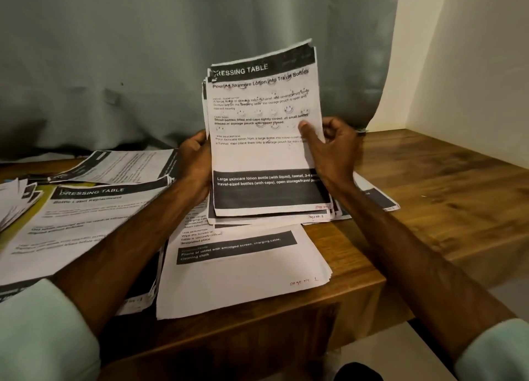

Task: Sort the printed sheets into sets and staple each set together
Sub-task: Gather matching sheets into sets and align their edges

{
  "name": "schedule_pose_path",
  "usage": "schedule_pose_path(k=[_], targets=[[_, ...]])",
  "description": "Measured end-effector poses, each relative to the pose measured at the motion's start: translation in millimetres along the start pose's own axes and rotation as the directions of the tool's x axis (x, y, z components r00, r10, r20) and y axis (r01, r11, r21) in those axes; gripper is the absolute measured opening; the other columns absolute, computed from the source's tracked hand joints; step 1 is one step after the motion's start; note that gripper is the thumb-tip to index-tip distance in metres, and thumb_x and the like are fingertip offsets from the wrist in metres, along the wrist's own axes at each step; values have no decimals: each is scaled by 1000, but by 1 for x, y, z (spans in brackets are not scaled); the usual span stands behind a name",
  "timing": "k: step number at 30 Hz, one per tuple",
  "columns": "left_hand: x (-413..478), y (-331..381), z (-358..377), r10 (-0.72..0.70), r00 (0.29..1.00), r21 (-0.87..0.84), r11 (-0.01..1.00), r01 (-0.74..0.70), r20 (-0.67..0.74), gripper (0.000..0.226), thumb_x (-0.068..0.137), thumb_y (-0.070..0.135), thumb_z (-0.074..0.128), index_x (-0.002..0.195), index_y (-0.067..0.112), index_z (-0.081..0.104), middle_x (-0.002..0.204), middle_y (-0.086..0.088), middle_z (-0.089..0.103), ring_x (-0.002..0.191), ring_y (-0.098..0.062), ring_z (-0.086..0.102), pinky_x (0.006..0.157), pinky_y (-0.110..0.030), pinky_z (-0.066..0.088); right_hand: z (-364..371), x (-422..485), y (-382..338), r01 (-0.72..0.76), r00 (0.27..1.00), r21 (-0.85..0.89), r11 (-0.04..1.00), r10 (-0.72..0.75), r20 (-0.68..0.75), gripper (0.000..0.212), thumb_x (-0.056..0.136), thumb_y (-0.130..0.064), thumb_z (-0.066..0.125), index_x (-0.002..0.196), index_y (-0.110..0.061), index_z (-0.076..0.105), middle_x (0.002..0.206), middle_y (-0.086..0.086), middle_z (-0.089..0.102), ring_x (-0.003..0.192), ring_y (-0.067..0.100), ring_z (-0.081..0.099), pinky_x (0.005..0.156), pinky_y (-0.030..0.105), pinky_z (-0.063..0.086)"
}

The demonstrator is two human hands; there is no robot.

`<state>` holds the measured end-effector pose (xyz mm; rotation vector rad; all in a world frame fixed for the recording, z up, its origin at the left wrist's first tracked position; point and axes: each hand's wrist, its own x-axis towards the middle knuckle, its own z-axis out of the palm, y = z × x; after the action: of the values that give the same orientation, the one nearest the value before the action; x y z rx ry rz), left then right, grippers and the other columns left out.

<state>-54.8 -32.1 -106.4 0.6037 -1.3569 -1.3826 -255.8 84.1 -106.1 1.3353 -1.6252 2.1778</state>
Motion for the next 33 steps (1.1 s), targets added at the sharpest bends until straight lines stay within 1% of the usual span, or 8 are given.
schedule_pose_path(k=[4, 6, 9, 15, 20, 25, 30, 33], targets=[[-1, 4, 2, -22, 1000, -87, 996, 24, 14, 22, 97, 19, 70, 118, 13, 74, 108, -9, 78, 100, -32, 75, 91, -51, 60, -5, 10, 12, -25, 999, -184, 983, 17, -44, 26, 82, -50, 81, 91, -28, 70, 105, -7, 69, 100, 15, 68, 82, 36, 61], [-2, 7, 4, -42, 999, -156, 987, 42, 2, 28, 96, 17, 71, 123, 8, 72, 111, -12, 77, 102, -33, 74, 93, -53, 59, -8, 11, 12, -41, 998, -112, 993, 45, 35, 17, 84, -42, 82, 86, -29, 70, 99, -13, 72, 94, 4, 71, 79, 29, 62], [-5, 9, 6, -80, 997, -200, 977, 80, 6, 31, 94, 15, 72, 123, 6, 70, 113, -15, 76, 105, -37, 73, 93, -58, 58, -6, 9, 14, -75, 990, -10, 997, 76, 121, 12, 87, -28, 81, 89, -21, 72, 97, -8, 78, 94, 13, 75, 84, 44, 63], [-9, 12, 12, -128, 992, -161, 979, 124, -13, 29, 101, 27, 62, 120, 7, 71, 112, -14, 76, 103, -37, 73, 96, -60, 55, 3, 7, 16, -148, 988, -8, 989, 149, 36, 37, 76, -46, 86, 84, -12, 73, 91, 0, 78, 88, 20, 76, 77, 52, 63], [-13, 15, 19, -185, 953, -250, 937, 244, 240, 60, 105, 59, 33, 143, 18, 56, 132, -11, 69, 117, -33, 68, 97, -52, 56, 2, 7, 19, -203, 978, -82, 976, 198, -66, 32, 77, -44, 87, 72, -19, 66, 82, -2, 76, 78, 18, 74, 72, 52, 62], [-10, 1, 18, -125, 990, 16, 992, 124, 60, 38, 96, 14, 69, 133, 9, 63, 126, -9, 72, 108, -27, 73, 93, -46, 59, -1, 10, 25, -231, 973, -112, 966, 230, -28, 50, 69, -64, 81, 80, -18, 68, 85, -3, 75, 81, 18, 74, 75, 51, 62], [-3, -4, 10, -93, 996, 5, 996, 93, 3, 37, 96, 10, 69, 132, 11, 62, 126, -5, 72, 109, -24, 72, 90, -44, 60, -14, 18, 21, -174, 984, -117, 978, 176, 6, 45, 89, -57, 70, 110, -18, 62, 102, -2, 70, 88, 11, 69, 75, 27, 59], [0, -4, 5, -75, 997, -7, 997, 75, -7, 33, 96, 11, 69, 129, 12, 63, 126, -5, 72, 107, -23, 73, 88, -42, 60, -43, 29, 39, -177, 984, -328, 928, 169, -54, 42, 98, -53, 58, 106, -12, 62, 98, 0, 68, 85, 14, 67, 76, 30, 58]])
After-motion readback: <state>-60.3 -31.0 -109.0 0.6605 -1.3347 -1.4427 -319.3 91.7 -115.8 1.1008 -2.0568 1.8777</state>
